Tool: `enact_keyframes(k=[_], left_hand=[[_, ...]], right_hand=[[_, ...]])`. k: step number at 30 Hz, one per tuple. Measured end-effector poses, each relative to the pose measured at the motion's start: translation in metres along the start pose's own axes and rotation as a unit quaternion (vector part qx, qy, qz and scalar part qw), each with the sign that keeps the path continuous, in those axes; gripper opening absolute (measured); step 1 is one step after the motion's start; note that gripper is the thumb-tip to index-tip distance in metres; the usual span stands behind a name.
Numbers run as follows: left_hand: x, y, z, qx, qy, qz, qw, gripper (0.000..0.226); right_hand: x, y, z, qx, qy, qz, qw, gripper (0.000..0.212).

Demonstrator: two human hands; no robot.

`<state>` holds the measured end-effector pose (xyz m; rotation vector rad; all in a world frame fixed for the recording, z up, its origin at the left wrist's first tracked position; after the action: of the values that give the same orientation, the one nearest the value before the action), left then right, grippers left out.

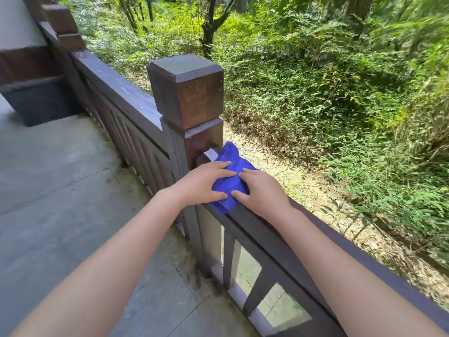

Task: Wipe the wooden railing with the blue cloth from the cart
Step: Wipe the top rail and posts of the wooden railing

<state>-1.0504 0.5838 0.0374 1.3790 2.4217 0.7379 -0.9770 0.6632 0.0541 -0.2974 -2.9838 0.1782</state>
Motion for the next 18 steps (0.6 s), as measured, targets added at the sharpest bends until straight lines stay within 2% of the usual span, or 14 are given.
enact_keyframes(k=[4,9,13,16,18], left_hand=[[-0.023,0.012,0.004,-0.005,0.054,0.018,0.998,0.054],[-0.053,0.018,0.006,0.015,0.070,0.018,0.997,0.048],[-0.071,0.013,-0.017,-0.086,0.088,0.024,0.992,0.038],[-0.086,-0.011,-0.044,-0.155,0.088,-0.031,0.984,0.035],[-0.098,-0.032,-0.059,-0.184,0.059,-0.080,0.978,0.030]], right_hand=[[-0.023,-0.003,-0.004,0.008,0.037,0.028,0.999,0.031],[-0.051,-0.018,0.002,0.024,0.070,0.033,0.997,0.022],[-0.049,-0.039,-0.006,0.095,0.077,0.040,0.992,0.019],[-0.032,-0.063,-0.017,0.187,0.061,0.024,0.980,0.016],[-0.015,-0.085,-0.021,0.203,0.031,0.002,0.979,0.015]])
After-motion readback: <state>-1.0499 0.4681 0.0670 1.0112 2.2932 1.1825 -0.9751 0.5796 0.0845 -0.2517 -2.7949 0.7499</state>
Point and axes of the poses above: each hand's wrist, its own x-axis towards the middle knuckle, its own z-axis out of the palm, y = z × x, the point moved 9 cm from there along x, towards the middle knuckle, and after that the axes turned 10 degrees about -x, right-handed, at the moved point
